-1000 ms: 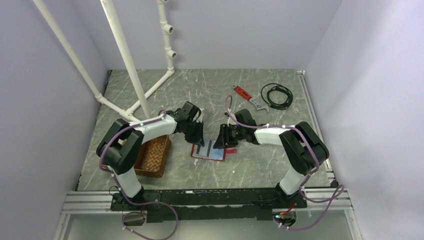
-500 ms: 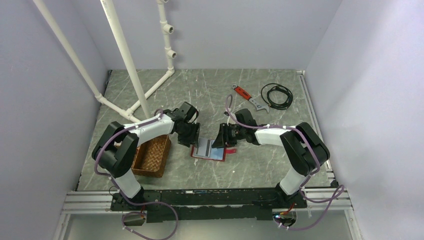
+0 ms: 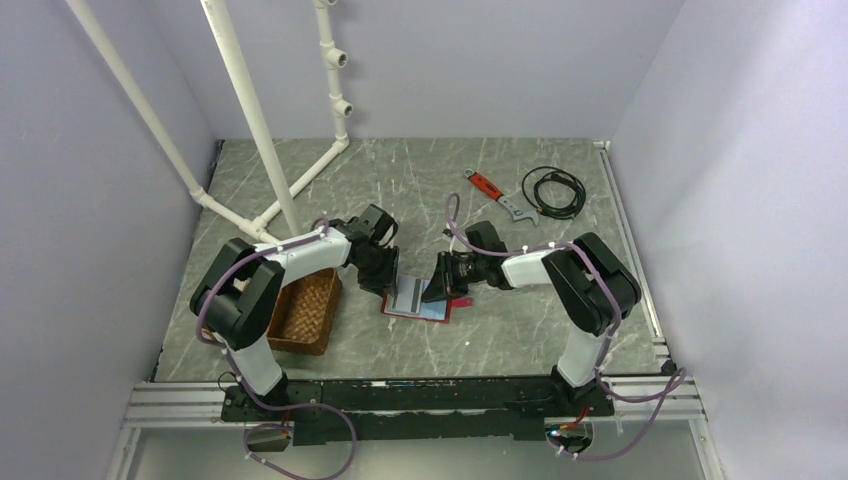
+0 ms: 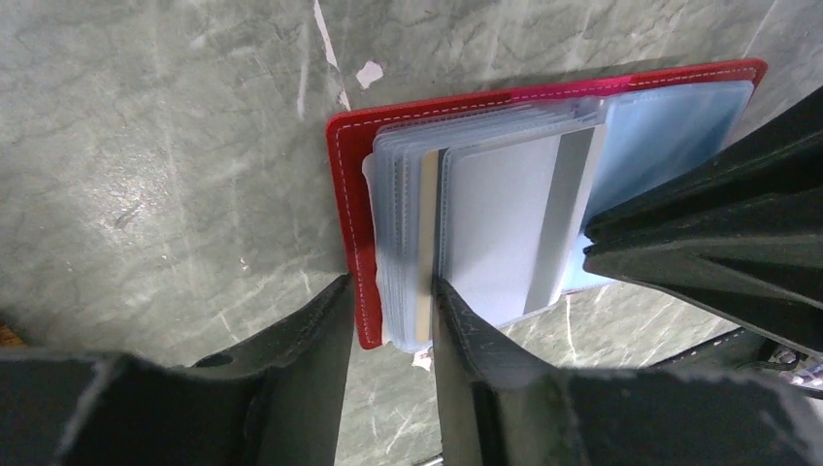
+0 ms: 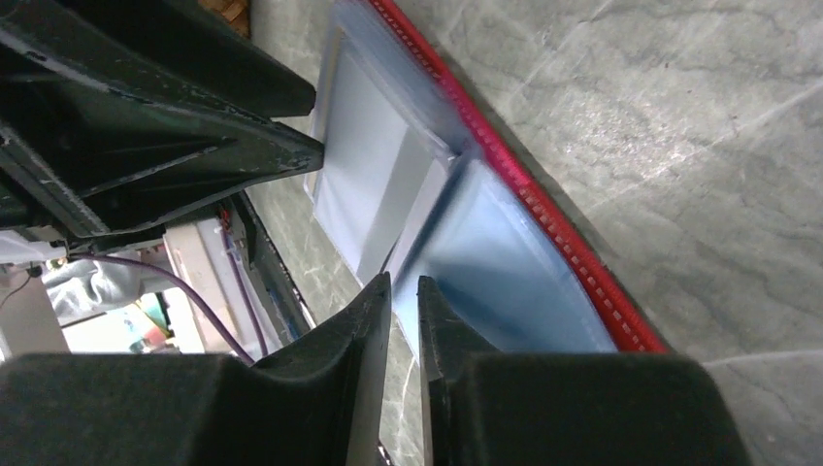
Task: Put the credit cards into the card holder
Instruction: Turn over the card slot in the card holder.
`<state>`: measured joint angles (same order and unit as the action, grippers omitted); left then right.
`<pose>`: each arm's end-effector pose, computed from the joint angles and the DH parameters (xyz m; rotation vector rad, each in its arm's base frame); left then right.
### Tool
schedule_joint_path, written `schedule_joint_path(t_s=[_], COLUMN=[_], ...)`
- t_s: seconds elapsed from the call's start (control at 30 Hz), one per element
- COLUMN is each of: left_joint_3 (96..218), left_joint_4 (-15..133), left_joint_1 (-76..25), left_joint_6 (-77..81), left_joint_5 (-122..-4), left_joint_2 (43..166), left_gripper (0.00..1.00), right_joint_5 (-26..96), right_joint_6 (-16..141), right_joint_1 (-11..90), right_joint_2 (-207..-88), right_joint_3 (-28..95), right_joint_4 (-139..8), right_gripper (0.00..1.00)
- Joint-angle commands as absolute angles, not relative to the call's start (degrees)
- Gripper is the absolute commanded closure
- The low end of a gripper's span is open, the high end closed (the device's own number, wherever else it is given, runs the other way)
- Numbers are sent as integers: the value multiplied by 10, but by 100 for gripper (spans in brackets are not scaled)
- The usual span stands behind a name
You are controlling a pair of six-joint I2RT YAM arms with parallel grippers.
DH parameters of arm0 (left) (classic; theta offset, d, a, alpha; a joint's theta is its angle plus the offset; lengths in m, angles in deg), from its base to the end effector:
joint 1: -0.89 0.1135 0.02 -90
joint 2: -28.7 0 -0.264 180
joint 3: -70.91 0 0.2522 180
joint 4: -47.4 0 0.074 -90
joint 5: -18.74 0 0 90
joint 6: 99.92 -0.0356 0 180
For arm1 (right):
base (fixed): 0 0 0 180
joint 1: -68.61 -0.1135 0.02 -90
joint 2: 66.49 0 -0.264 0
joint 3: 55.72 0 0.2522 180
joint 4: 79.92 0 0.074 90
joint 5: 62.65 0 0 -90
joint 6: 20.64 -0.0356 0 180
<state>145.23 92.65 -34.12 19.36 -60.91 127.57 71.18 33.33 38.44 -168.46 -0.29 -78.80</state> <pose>0.2648 -0.1933 0.1672 0.1915 2.8914 -0.4968 0.2603 0.1798 0.1150 -0.2687 2.5886 1.4105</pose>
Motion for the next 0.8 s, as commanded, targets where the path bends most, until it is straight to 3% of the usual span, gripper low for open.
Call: schedule_joint_path(t_s=[0.0,0.13,0.53,0.67,0.77], left_joint_3=[1441,1428,1423,1426,1432], left_joint_4=[925,921,917,926,933], left_joint_1=[-327,-315,-310,-309,-310], left_joint_6=[188,186,182,179,176], left_joint_5=[-642,-634,-618,-625,-626], left_joint_2=[1291,1294,1298,1287,1273], left_gripper=[66,76,85,84,78], right_joint_5=[735,741,706,640,600], right_joint_6=[323,322,358,394,409], right_joint_1=[383,383,384,385,386], right_joint_2=[-1695,-1704,-1688,-1666,-1657], right_joint_3=[16,17,29,21,12], right_joint_4=[-832,-836,-785,-724,-697], right_gripper=[84,88,88,87,87])
